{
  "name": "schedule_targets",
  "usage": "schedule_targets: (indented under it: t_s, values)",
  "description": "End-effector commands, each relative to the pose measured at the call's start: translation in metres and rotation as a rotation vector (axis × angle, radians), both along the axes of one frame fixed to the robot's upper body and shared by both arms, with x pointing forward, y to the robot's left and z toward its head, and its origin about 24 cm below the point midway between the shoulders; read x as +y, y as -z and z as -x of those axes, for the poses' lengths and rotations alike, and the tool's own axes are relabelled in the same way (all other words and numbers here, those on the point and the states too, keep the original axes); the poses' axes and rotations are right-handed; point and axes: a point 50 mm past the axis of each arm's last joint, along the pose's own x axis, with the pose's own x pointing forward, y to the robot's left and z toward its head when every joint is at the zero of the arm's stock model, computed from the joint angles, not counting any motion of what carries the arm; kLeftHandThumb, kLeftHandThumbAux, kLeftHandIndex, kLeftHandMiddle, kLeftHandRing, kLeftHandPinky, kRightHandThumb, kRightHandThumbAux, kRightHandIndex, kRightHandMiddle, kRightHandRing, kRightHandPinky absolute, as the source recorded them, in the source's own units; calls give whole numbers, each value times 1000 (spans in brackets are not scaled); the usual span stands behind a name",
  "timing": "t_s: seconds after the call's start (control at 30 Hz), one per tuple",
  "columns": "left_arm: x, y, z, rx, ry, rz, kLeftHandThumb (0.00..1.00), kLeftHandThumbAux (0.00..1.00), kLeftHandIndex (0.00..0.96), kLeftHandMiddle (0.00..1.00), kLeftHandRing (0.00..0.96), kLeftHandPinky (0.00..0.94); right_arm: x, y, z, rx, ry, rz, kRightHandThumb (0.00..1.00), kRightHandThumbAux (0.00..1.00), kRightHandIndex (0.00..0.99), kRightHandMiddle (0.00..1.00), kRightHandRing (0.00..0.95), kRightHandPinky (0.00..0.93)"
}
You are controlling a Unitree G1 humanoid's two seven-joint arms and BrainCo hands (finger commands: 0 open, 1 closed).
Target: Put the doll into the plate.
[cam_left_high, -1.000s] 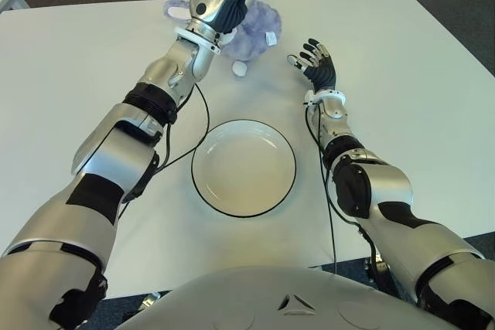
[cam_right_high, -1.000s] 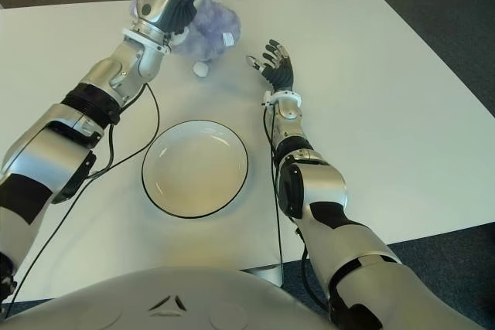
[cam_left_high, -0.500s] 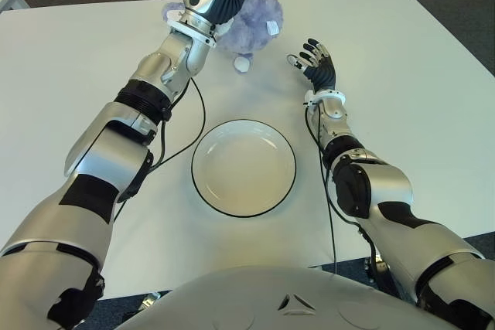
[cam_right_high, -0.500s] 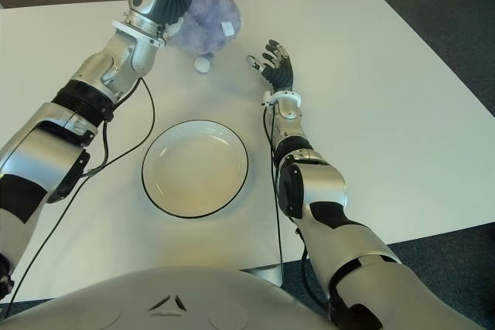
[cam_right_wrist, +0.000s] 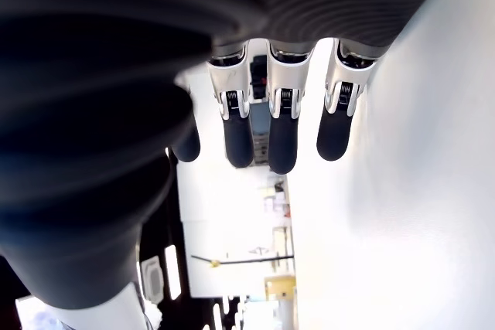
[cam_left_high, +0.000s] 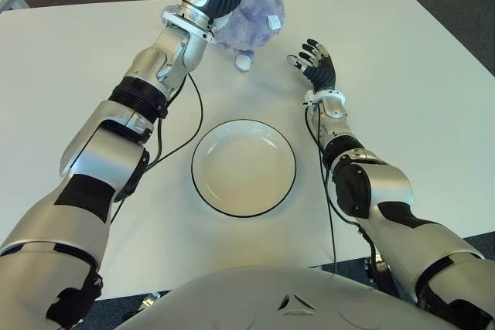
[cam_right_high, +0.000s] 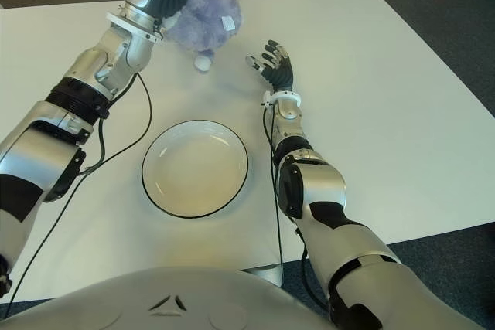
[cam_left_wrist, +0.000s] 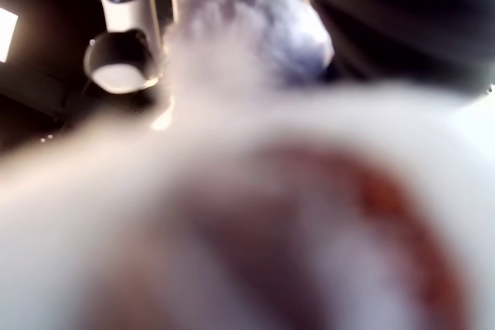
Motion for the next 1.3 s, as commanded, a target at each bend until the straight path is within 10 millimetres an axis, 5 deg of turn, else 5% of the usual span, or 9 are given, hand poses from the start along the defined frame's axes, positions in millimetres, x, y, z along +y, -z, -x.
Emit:
schedule_targets:
  t_s: [0.03, 0.83, 1.3]
  values:
    - [4, -6, 0, -18, -7, -20, 744, 693, 443, 839, 836, 856, 4, 13, 5, 57, -4, -12, 91, 821, 150, 169, 171, 186]
    - [4, -21, 10, -114, -34, -85, 743, 693, 442, 836, 835, 803, 5, 12, 4, 56, -9, -15, 103, 823, 148, 170, 170, 184]
    - [4, -27, 26, -125, 3, -124, 743, 694, 442, 836, 840, 856, 5, 12, 4, 55, -11, -14, 88, 815, 145, 164, 159, 170]
